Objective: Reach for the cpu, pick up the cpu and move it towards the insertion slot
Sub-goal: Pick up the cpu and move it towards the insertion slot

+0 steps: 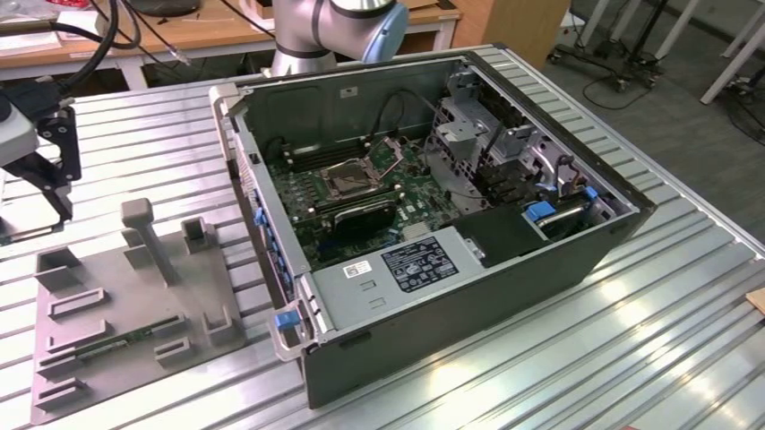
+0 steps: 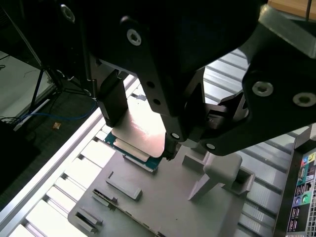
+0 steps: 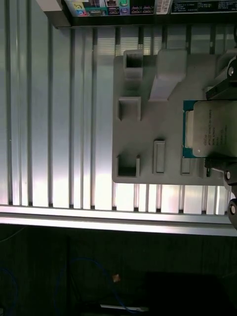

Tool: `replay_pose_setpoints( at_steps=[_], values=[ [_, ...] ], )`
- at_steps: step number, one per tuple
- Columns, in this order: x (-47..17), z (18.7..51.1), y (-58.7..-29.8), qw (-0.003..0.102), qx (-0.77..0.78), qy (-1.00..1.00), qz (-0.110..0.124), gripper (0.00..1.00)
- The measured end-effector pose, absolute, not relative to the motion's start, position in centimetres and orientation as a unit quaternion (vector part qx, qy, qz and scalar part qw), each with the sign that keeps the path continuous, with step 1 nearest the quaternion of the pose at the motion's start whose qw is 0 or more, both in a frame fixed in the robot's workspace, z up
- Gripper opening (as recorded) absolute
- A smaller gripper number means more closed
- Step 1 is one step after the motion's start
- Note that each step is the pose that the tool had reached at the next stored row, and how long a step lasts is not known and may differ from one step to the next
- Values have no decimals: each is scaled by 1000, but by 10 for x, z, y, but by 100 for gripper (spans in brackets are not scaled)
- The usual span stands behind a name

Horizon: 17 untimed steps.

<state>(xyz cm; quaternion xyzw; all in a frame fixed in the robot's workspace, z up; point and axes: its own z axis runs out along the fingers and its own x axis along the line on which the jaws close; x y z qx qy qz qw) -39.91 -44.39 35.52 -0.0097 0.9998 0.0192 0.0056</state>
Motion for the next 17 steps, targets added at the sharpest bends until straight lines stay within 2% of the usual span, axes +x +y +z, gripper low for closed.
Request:
replay_pose_setpoints(
  at_steps=[17],
  values=[
    [-359, 355, -444, 6, -10, 1000, 19, 54]
  ],
)
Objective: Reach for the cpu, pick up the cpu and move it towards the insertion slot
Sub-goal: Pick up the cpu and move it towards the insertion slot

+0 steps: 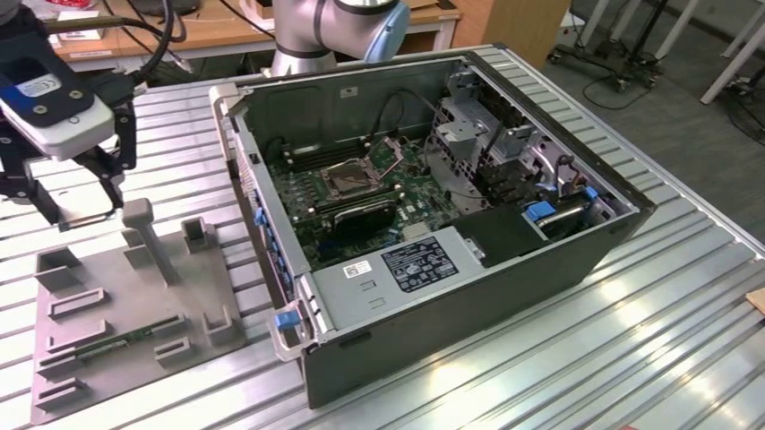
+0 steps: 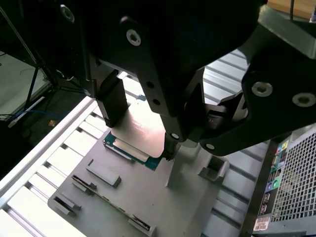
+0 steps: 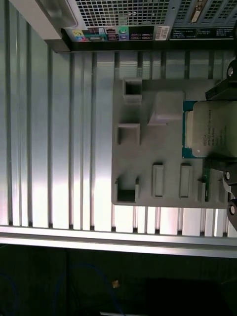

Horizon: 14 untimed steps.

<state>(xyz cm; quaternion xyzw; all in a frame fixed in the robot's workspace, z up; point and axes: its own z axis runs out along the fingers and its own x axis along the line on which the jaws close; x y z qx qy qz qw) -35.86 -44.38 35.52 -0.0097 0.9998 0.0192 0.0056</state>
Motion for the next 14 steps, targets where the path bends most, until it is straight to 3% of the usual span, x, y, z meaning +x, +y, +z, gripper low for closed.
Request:
replay_pose_setpoints(
  at_steps=[14],
  values=[
    [-353, 357, -444, 5, -10, 1000, 19, 54]
  ],
)
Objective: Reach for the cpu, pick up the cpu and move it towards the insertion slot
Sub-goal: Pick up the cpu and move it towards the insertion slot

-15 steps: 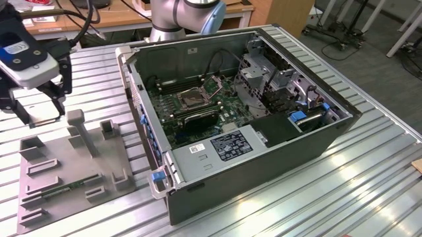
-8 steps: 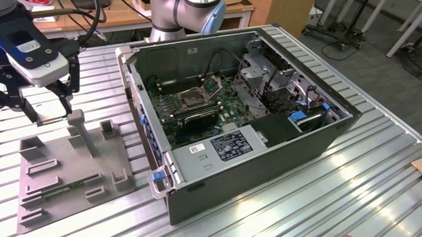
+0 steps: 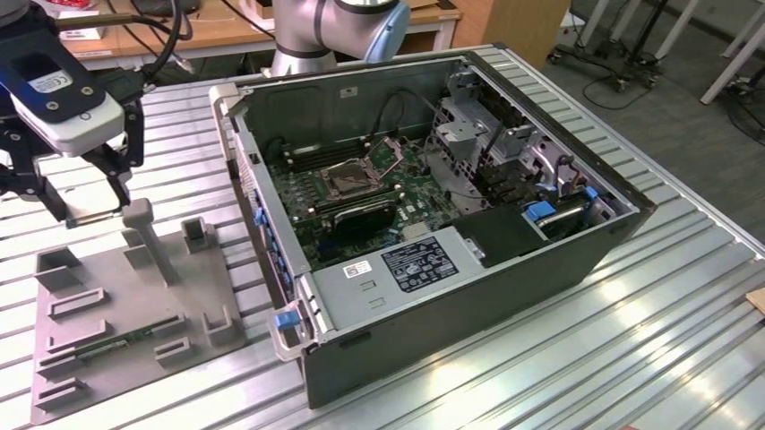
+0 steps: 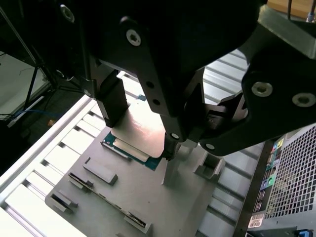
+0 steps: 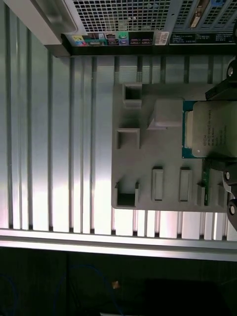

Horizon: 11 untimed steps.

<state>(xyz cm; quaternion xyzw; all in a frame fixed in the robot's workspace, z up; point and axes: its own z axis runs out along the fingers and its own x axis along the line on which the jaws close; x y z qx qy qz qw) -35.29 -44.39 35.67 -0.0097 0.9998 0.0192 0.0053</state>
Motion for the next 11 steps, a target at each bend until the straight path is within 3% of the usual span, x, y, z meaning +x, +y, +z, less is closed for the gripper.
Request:
replay_pose_setpoints(
  at_steps=[11],
  values=[
    [-353, 361, -444, 5, -10, 1000, 19, 54]
  ],
)
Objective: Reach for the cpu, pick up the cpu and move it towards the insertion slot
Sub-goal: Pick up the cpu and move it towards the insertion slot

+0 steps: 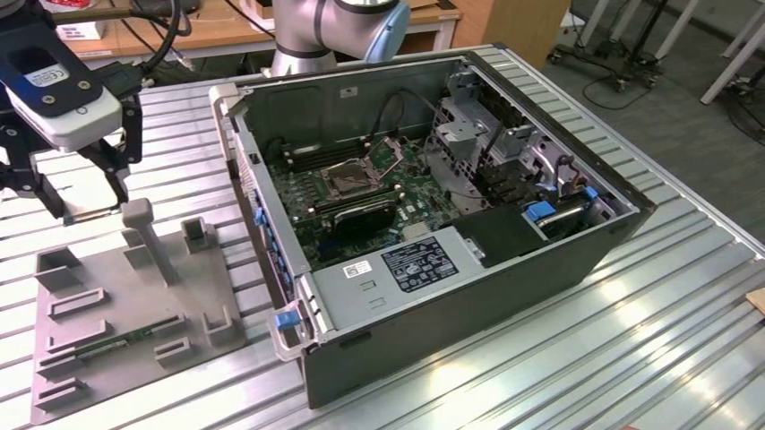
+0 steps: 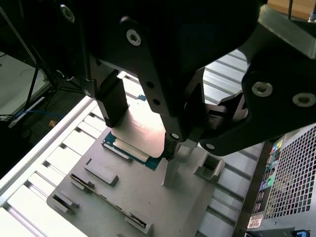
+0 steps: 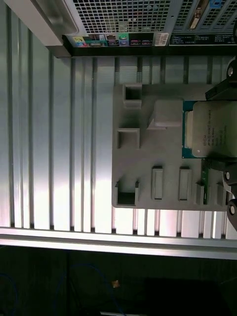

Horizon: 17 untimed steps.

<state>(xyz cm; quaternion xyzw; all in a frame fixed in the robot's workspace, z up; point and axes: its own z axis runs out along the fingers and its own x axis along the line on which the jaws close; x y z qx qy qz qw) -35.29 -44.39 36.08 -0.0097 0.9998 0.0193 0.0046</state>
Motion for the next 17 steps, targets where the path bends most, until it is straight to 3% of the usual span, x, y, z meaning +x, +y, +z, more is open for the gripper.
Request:
replay_pose_setpoints(
  at_steps=[17],
  values=[
    [-342, 361, -444, 5, -10, 1000, 19, 54]
  ],
)
